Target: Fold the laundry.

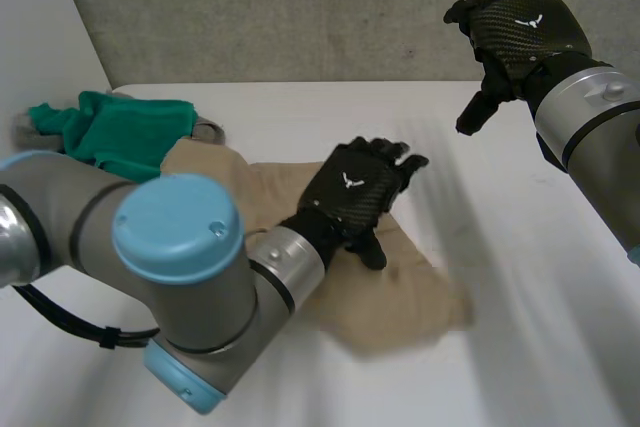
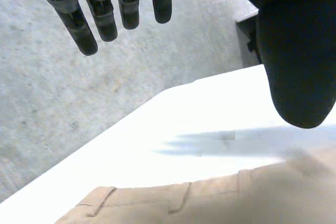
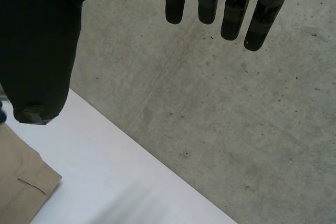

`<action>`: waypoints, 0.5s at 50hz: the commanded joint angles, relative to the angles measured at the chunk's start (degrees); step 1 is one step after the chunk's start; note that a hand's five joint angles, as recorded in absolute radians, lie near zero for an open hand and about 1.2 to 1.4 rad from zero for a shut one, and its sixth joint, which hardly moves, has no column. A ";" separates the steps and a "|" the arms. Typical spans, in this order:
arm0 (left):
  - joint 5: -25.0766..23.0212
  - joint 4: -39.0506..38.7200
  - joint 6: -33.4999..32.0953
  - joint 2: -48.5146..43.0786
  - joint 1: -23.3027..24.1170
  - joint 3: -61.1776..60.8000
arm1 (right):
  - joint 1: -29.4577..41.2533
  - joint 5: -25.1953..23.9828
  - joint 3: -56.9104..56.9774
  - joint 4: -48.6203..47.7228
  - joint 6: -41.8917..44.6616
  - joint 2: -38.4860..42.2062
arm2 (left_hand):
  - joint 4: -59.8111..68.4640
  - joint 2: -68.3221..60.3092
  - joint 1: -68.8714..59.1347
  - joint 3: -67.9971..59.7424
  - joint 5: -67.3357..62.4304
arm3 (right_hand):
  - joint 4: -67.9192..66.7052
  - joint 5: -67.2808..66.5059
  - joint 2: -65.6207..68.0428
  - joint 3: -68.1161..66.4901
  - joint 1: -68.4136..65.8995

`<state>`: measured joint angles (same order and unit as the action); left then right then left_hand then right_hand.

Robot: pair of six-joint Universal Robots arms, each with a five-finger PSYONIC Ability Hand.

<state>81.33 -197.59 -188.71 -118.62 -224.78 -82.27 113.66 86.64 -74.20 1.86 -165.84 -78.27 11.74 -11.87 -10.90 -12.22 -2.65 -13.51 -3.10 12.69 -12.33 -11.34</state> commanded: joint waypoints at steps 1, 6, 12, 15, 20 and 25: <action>5.31 1.06 -0.60 4.70 -6.01 -1.92 | -0.01 -0.68 0.10 0.33 1.74 0.05 | -1.70 1.83 0.86 2.18 2.60 | 3.51 3.10 -2.69 2.33 1.34; 8.93 1.94 -0.69 9.46 -9.10 -5.79 | 0.16 -0.77 0.54 2.52 6.39 0.05 | -1.19 1.33 0.35 1.67 2.10 | 3.51 3.10 -2.69 2.33 1.34; 10.34 1.86 -0.78 14.99 -13.49 -12.03 | 1.13 -0.77 0.54 8.94 14.57 0.93 | -1.19 1.32 0.35 1.67 2.09 | 3.51 3.10 -2.69 2.33 1.34; 10.17 1.94 -1.13 15.88 -17.34 -13.70 | 1.22 -0.86 -0.25 12.01 16.68 2.24 | 0.31 -0.18 -1.15 0.17 0.59 | 3.51 3.10 -2.69 2.33 1.34; 9.55 4.49 -4.72 15.09 -22.45 -15.29 | 3.94 -1.38 -3.14 15.36 16.95 5.05 | 0.49 -0.36 -1.33 -0.01 0.41 | 3.51 3.10 -2.69 2.33 1.34; 9.20 6.60 -10.88 12.02 -24.21 -16.08 | 5.61 -3.32 -8.76 13.08 15.72 6.72 | -0.18 0.31 -0.66 0.66 1.08 | 3.51 3.10 -2.69 2.33 1.34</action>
<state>91.07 -193.42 -193.33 -103.39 -246.19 -97.51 117.32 85.12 -77.62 16.53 -148.70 -73.50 11.64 -11.66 -10.90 -12.10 -2.65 -13.51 -3.10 12.69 -12.33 -11.34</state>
